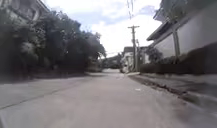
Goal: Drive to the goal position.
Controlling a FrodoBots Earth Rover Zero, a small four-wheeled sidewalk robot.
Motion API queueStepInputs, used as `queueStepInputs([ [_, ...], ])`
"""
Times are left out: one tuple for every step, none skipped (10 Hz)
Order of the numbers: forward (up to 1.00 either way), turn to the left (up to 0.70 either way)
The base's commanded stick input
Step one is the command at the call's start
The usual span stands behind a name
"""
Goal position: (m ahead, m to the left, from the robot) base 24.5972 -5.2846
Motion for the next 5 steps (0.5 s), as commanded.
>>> queueStepInputs([
  [0.5,-0.5],
  [0.5,-0.48],
  [0.5,-0.39],
  [0.5,-0.31],
  [0.5,-0.23],
])
